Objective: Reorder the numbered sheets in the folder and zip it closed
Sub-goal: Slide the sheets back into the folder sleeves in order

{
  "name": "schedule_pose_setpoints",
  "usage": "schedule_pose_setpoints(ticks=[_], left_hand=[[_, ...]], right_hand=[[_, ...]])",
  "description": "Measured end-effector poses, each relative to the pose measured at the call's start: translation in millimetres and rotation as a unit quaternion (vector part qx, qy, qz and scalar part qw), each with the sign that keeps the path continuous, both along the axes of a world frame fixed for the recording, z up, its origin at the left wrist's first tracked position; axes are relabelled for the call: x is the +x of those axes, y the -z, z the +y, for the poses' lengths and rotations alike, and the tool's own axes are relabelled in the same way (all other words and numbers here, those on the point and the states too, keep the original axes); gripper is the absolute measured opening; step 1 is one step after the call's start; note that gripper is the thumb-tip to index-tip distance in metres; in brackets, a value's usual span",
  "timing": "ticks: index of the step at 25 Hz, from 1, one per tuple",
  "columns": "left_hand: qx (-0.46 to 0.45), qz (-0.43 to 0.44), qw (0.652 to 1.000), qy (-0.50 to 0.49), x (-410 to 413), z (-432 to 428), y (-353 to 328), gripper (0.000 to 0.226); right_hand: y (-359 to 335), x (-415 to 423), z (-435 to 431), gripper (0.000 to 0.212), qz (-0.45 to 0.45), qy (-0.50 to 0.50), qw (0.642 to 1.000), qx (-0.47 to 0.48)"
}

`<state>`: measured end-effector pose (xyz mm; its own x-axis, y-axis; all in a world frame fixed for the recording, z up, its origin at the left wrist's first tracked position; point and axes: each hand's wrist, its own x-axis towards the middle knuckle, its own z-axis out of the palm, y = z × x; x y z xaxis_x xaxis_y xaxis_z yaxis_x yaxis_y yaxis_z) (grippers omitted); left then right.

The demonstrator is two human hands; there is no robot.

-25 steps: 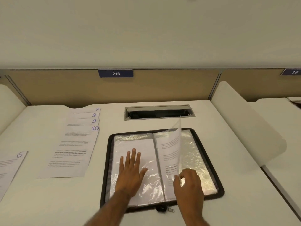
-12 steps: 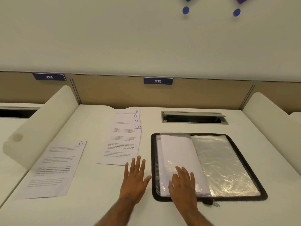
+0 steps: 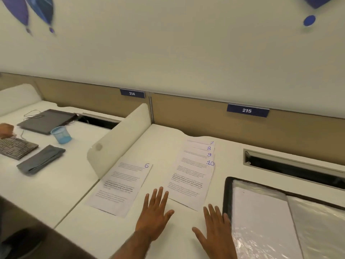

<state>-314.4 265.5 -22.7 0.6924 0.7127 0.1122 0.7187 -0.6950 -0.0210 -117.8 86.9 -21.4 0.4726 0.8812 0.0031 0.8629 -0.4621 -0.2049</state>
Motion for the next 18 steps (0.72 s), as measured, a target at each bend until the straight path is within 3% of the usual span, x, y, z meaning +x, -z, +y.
schedule_pose_setpoints(ticks=[10,18], left_hand=[[-0.046,0.007,0.997,-0.057,-89,126,-2,0.069],[-0.071,0.017,0.997,0.040,-139,255,32,0.071]], right_hand=[[-12,-58,134,0.081,-0.060,-0.107,0.992,0.004],[-5,-129,251,0.083,0.017,-0.036,0.996,-0.077]])
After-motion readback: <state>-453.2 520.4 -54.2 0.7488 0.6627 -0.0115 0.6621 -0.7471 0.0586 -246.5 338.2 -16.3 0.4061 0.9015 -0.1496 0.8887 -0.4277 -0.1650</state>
